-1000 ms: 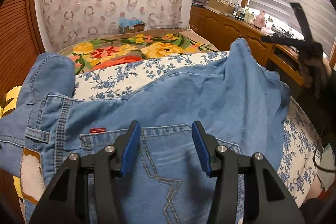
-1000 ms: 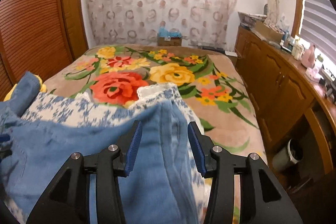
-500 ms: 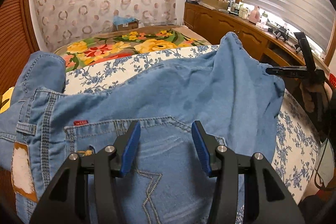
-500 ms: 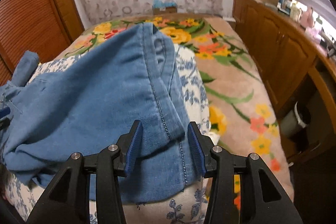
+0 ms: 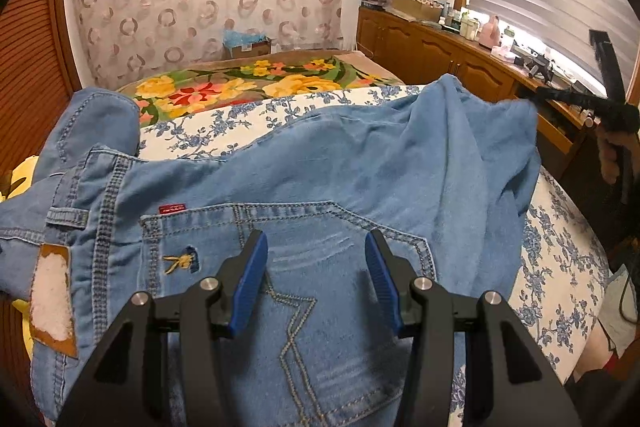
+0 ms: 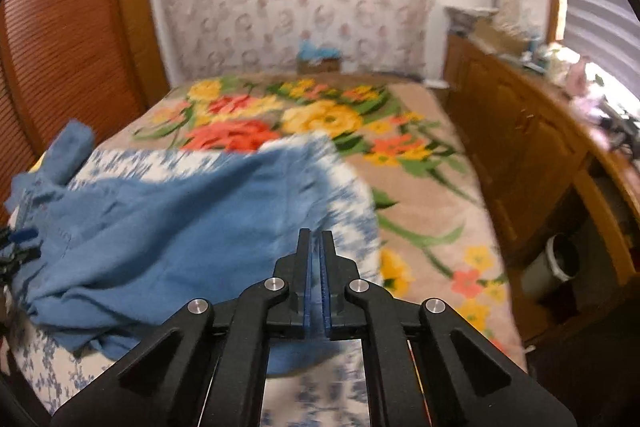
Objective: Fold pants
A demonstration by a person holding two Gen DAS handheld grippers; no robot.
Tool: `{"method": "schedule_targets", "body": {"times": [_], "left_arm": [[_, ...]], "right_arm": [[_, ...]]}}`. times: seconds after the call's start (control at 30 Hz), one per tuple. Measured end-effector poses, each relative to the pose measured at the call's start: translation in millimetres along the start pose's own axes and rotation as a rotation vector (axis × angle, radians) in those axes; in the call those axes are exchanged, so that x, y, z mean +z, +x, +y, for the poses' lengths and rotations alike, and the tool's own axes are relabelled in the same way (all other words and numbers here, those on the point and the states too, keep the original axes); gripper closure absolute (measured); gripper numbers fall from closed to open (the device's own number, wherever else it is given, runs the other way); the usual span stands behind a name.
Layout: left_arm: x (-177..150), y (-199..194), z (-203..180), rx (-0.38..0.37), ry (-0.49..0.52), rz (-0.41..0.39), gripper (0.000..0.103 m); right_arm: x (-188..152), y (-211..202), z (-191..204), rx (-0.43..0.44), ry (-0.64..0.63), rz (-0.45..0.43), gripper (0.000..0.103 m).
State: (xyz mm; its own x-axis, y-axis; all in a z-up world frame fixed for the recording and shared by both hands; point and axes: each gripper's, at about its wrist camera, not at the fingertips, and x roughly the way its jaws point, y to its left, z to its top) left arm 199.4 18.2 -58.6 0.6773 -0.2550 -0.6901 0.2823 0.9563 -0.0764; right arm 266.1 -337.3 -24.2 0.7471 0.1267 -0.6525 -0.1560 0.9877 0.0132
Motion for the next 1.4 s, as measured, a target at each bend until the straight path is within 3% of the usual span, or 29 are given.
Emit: {"method": "schedule_targets", "body": {"times": [0.13, 0.23, 0.33, 0.37, 0.43, 0.53, 0.7, 0.73, 0.83, 0.93, 1.13, 1.3, 1.4], "left_arm": [[-2.8, -5.2, 1.5, 0.003, -0.005, -0.005, 0.053], [-4.8, -7.0, 3.4, 0.006, -0.010, -0.006, 0.053], [-6.3, -7.1, 4.8, 0.008, -0.016, -0.002, 0.053], [-6.1, -6.4, 3.7, 0.009, -0.016, 0.000, 0.053], [-7.9, -6.5, 2.2, 0.010, -0.010, 0.004, 0.053], [-9.1, -7.1, -0.8, 0.007, -0.003, 0.006, 0.053], [-11.1, -5.2, -0.4, 0.015, -0.005, 0.015, 0.053], [-11.9, -4.8, -1.0, 0.016, -0.007, 0.017, 0.053], [-13.6, -5.4, 0.1, 0.019, -0.011, 0.019, 0.053], [-13.2, -5.3, 1.2, 0.021, -0.010, 0.021, 0.053], [-13.6, -12.3, 8.3, 0.028, -0.021, 0.007, 0.053], [-14.8, -22.1, 22.6, 0.049, -0.042, -0.007, 0.053], [-13.4, -28.6, 34.3, 0.068, -0.056, -0.014, 0.053]], "right_arm": [[-5.3, -2.8, -31.4, -0.082, 0.076, 0.018, 0.102], [-19.7, 7.3, -32.4, -0.079, 0.082, 0.068, 0.102], [-29.5, 11.3, -19.4, -0.020, 0.087, 0.068, 0.100], [-32.0, 13.1, -14.8, -0.016, 0.088, 0.072, 0.097], [-35.8, 20.3, -4.1, -0.013, 0.081, 0.085, 0.066], [-41.2, 33.7, 5.0, 0.009, 0.087, 0.104, 0.056], [-48.0, 56.8, 10.6, 0.031, 0.100, 0.148, 0.057], [-48.6, 58.2, 12.4, 0.039, 0.096, 0.150, 0.060], [-46.6, 52.8, 16.0, 0.052, 0.078, 0.126, 0.086], [-39.0, 34.0, 19.7, 0.045, 0.044, 0.059, 0.093], [-18.3, -12.4, 5.1, -0.041, 0.035, -0.045, 0.094], [-42.7, 17.6, -0.5, -0.065, 0.019, 0.133, 0.091], [-50.8, 19.5, -2.4, -0.076, 0.038, 0.143, 0.073]]}}
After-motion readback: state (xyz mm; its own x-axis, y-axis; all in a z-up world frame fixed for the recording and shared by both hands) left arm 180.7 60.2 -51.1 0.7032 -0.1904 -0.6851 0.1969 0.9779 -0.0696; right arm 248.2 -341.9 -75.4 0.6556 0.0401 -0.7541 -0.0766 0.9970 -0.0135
